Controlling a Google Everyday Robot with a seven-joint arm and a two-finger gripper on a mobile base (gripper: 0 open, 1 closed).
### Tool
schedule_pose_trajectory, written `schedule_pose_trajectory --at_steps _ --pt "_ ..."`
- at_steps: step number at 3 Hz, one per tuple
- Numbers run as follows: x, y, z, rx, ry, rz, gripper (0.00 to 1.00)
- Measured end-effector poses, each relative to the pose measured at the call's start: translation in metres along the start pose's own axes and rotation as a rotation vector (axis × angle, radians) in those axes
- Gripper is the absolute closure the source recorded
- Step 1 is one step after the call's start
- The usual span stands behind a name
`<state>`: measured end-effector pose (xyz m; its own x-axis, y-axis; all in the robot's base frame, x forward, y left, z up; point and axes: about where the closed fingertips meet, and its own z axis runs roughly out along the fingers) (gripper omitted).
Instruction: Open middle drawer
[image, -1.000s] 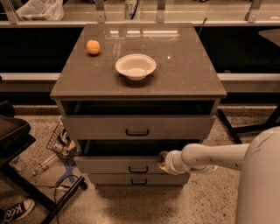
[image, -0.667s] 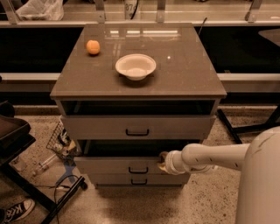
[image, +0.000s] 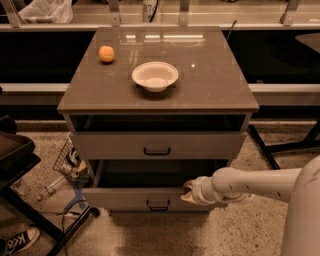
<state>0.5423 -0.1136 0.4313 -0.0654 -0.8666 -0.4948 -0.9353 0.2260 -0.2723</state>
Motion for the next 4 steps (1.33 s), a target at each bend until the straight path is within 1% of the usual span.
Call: schedule_pose_trajectory --at_steps 1,2,3,4 --pt "0.001 0.002 0.001 -0.007 -0.001 0.002 1.0" --pt "0.002 0.005 0.0 -0.025 -0.004 0.009 1.0" --pt "0.002 0.005 0.0 -0.025 -0.004 0.009 1.0" --pt "0.01 0.033 -0.007 -0.092 -0.012 0.038 1.0"
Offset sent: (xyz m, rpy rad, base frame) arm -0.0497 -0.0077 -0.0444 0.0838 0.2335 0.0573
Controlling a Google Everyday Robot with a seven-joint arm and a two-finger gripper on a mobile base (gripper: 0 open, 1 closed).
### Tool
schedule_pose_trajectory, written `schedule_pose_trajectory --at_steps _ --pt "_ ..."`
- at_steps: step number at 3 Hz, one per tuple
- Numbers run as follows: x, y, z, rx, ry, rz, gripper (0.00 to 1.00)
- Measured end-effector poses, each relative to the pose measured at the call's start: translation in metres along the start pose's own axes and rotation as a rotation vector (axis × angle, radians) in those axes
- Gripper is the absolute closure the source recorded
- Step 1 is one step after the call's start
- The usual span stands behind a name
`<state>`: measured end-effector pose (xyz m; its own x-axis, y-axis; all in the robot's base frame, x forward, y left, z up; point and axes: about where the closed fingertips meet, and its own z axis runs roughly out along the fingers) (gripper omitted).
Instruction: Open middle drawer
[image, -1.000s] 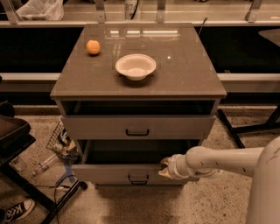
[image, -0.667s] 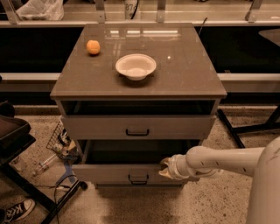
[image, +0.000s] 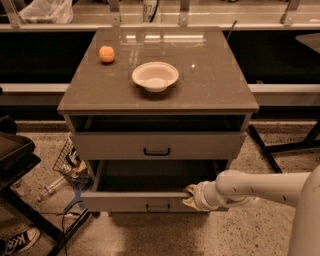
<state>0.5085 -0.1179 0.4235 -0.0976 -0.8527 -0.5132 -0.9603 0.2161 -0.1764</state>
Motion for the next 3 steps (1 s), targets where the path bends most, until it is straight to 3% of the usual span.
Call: schedule_pose_trajectory --at_steps 2,3 --pt "-0.004 -0.001 -0.005 0.0 0.0 0.0 1.0" --pt "-0.001 0.018 -0.006 -0.058 -0.014 0.0 1.0"
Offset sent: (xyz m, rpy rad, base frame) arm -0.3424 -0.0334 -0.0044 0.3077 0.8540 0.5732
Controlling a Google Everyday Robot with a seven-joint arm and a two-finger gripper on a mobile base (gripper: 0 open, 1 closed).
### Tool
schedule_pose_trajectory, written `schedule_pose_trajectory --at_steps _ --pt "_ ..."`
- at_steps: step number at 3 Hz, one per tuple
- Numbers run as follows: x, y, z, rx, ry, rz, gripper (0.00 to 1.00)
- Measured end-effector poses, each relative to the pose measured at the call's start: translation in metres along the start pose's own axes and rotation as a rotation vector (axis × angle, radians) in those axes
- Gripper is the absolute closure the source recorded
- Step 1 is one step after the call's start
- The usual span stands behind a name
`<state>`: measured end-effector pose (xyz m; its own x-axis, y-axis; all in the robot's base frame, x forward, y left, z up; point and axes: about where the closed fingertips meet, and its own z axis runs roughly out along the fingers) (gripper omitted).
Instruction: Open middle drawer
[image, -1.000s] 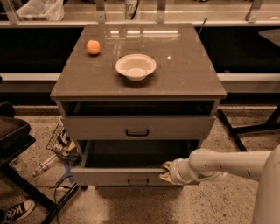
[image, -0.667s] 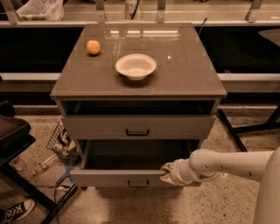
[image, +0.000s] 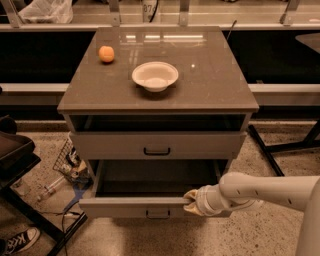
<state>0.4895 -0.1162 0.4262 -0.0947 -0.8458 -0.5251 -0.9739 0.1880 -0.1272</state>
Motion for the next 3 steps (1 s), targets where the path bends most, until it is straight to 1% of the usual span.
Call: schedule_pose_trajectory --at_steps 1,2,3 --pt "-0.002 -0.001 -0.004 0.0 0.0 0.0 1.0" --pt "0.003 0.027 -0.005 -0.075 -0.023 0.004 1.0" --pt "0.001 0.027 -0.009 -0.076 -0.023 0.004 1.0"
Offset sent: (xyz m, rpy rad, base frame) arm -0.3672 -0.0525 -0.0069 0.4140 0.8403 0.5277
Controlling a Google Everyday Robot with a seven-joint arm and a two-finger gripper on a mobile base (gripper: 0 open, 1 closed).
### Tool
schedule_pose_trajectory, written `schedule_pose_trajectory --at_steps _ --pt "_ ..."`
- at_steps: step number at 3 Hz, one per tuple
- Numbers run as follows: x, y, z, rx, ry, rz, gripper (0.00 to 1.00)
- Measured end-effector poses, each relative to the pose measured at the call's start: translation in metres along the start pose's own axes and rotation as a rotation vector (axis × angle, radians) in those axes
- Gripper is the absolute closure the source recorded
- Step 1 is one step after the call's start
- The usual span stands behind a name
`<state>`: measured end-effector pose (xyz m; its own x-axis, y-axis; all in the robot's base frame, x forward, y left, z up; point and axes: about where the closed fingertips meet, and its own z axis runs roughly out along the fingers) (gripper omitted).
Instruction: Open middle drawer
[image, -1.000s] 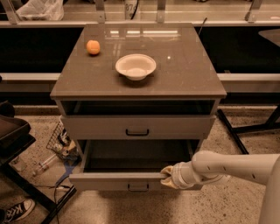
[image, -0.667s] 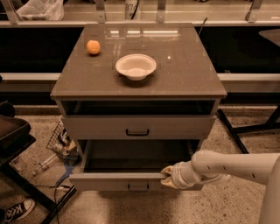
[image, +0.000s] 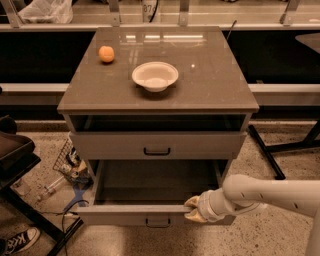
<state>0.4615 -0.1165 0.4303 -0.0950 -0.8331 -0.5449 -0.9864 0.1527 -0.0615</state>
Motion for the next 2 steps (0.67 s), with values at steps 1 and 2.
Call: schedule_pose_trajectory --at_steps 1,2 --pt "-0.001 0.0 -0.002 0.0 0.0 0.0 1.0" --pt "0.002 0.025 0.001 -0.073 -0.028 -0.006 1.0"
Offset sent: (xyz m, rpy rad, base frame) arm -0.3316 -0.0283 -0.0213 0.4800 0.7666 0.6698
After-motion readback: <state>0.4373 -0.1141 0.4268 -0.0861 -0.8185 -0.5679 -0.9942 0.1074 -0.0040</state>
